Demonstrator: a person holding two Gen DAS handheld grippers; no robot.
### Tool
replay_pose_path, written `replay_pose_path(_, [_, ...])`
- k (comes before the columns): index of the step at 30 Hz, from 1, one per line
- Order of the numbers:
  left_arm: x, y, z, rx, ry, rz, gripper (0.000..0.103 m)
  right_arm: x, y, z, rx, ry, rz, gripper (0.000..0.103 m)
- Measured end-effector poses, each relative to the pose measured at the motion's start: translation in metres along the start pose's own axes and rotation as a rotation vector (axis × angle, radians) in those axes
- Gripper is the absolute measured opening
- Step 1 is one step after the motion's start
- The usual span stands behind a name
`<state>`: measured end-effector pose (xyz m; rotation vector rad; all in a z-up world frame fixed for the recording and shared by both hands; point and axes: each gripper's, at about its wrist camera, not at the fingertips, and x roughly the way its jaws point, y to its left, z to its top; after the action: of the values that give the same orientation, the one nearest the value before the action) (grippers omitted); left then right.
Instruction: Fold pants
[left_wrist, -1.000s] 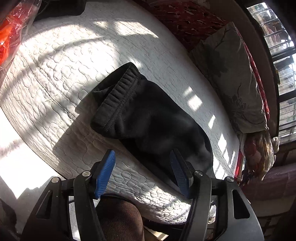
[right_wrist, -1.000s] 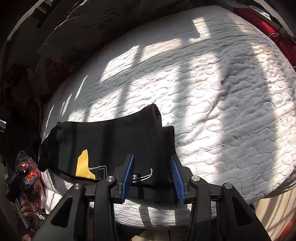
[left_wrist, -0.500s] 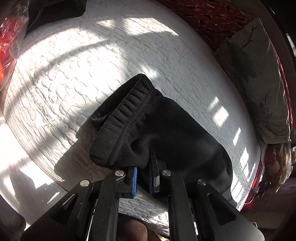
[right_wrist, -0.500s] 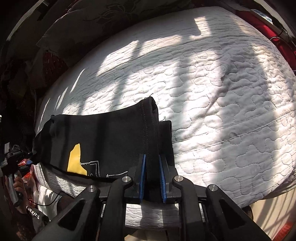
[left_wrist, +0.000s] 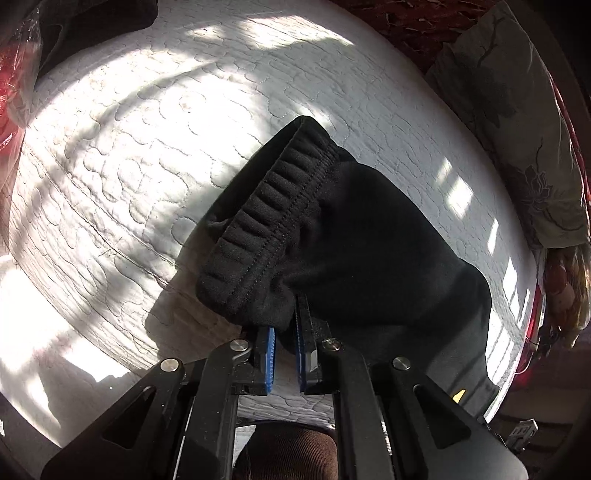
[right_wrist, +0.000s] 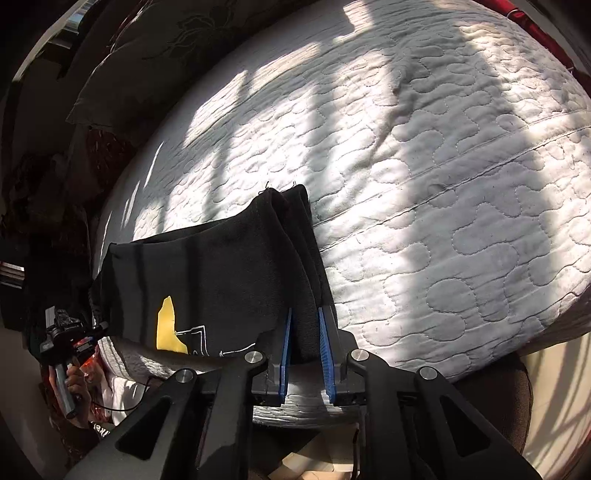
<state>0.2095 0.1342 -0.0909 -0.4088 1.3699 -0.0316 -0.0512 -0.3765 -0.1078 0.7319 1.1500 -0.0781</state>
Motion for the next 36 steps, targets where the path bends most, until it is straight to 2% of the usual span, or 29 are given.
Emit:
replay_pose_path(1, [-0.004,-0.001,-0.002,0.016,-0.001,-0.010,0.011,-0.004,0.002,0.001,-0.008,0.005,0.002,0.025])
replay_pose_path(3, [-0.010,-0.004,-0.009,0.030,-0.006,-0.020,0.023,-0.015,0.005,0.006,-0.017,-0.023,-0.004,0.041])
replay_pose_path(4, [-0.013,-0.004,-0.012,0.032,-0.012,-0.031,0.029,-0.023,0.004,0.009,-0.016,-0.055,0.003,0.043])
replay_pose_path(6, [-0.020,-0.008,-0.020,0.037,-0.013,-0.064,0.029,-0.033,0.002,0.016,-0.003,-0.110,0.026,0.050])
replay_pose_path(9, [-0.034,-0.018,-0.027,0.063,-0.026,-0.113,0.029,-0.026,0.001,0.030,0.009,-0.108,0.022,0.052])
replay_pose_path(13, [-0.058,-0.023,-0.018,0.076,-0.095,-0.126,0.030,-0.002,0.005,0.040,0.004,-0.085,0.015,0.052])
replay_pose_path(15, [-0.066,-0.015,-0.004,0.060,-0.133,-0.088,0.036,0.010,0.007,0.042,0.004,-0.069,0.044,0.052])
replay_pose_path(17, [-0.064,-0.006,0.015,0.034,-0.156,-0.045,0.055,0.021,0.010,0.043,-0.005,-0.051,0.073,0.053])
replay_pose_path(19, [-0.055,0.002,0.034,-0.004,-0.141,-0.026,0.056,0.027,0.015,0.042,-0.039,-0.061,0.055,0.053])
replay_pose_path(20, [-0.049,0.005,0.042,-0.018,-0.129,-0.030,0.056,0.026,0.017,0.041,-0.062,-0.072,0.043,0.047])
replay_pose_path(21, [-0.043,0.008,0.049,-0.026,-0.114,-0.028,0.056,0.025,0.019,0.041,-0.078,-0.082,0.028,0.030])
replay_pose_path(22, [-0.038,0.009,0.054,-0.033,-0.106,-0.020,0.056,0.024,0.019,0.042,-0.080,-0.083,0.019,0.023])
replay_pose_path(23, [-0.031,0.008,0.059,-0.032,-0.094,-0.018,0.056,0.024,0.016,0.043,-0.067,-0.074,0.035,0.021])
replay_pose_path(26, [-0.014,0.002,0.065,0.001,-0.051,-0.035,0.056,0.024,0.009,0.046,-0.027,-0.061,0.060,0.020])
replay_pose_path(28, [-0.005,-0.003,0.065,0.038,-0.043,-0.005,0.056,0.026,0.010,0.048,-0.027,-0.051,0.062,0.020])
replay_pose_path(31, [0.015,-0.009,0.066,0.109,-0.004,0.036,0.071,0.027,0.005,0.050,0.002,-0.036,0.101,0.025])
replay_pose_path(34, [0.022,-0.015,0.065,0.131,-0.032,0.073,0.075,0.027,-0.001,0.051,0.035,-0.040,0.137,0.026])
replay_pose_path(36, [0.023,-0.020,0.062,0.137,-0.049,0.100,0.074,0.028,-0.002,0.050,0.033,-0.051,0.138,0.026])
